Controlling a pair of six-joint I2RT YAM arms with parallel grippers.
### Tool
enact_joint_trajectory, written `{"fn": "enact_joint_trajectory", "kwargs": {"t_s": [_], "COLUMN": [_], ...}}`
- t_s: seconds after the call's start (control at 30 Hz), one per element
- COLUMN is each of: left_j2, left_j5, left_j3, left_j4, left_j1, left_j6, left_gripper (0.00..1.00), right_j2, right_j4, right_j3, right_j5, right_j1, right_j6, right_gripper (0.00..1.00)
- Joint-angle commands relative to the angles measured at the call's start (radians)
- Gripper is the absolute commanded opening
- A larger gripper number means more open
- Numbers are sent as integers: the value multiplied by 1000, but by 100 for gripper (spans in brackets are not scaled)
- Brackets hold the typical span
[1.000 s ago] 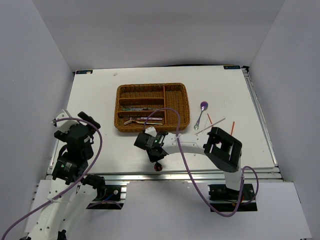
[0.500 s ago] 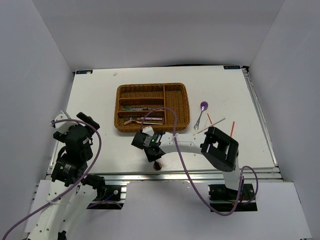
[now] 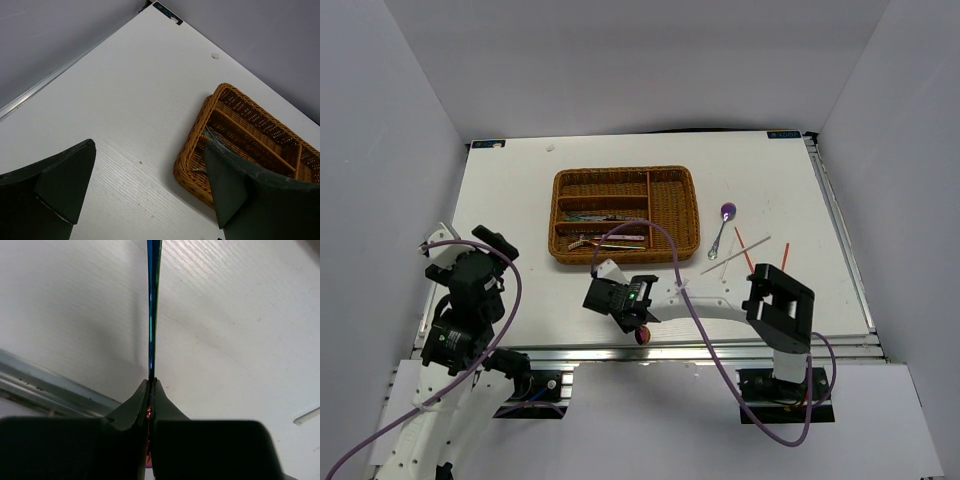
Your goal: Sort the eating utensils into containers
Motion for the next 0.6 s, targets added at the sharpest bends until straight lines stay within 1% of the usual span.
{"fn": "enact_joint_trajectory", "kwargs": {"t_s": [0.0,0.1,0.2,0.23,0.27,0.3,0.33,0.37,0.4,0.47,0.5,0.53,0.57], "left_j2": [-4,-6,-20,-26,-41,-50,-56,-61,-66,-61,-53,-52,-50], "left_j5": [0,-10,-26,-27,-30,-30,-29,-26,-24,-21,-17,-14,-9], "left_j3": [-5,0,3,3,3,0,-2,-3,-3,-3,-3,-2,-2], "left_j4": [-8,-16,-22,-25,-22,-19,-14,-13,-11,-13,-13,-13,-10], "left_j1": [-4,-4,-4,-6,-4,-4,-6,-4,-4,-4,-4,-4,-4], "left_j6": [-2,-7,-15,-16,-16,-13,-12,-10,-7,-7,-7,-4,-2], "left_gripper": [98,98,98,98,98,98,98,98,98,98,98,98,98], "right_j2": [-78,-121,-155,-162,-178,-184,-192,-195,-193,-178,-169,-140,-120], "right_j4": [18,88,120,149,176,212,293,327,355,392,397,395,391], "right_j3": [-4,-22,-13,-6,1,-5,-9,-10,4,43,98,134,171], "right_j5": [53,75,125,163,182,196,202,193,182,130,109,61,46], "right_j1": [19,33,36,36,33,25,15,-19,-41,-105,-126,-148,-188], "right_j6": [-68,-146,-252,-287,-377,-433,-486,-537,-630,-715,-797,-839,-882], "right_gripper": [0,0,0,0,0,0,0,0,0,0,0,0,0]}}
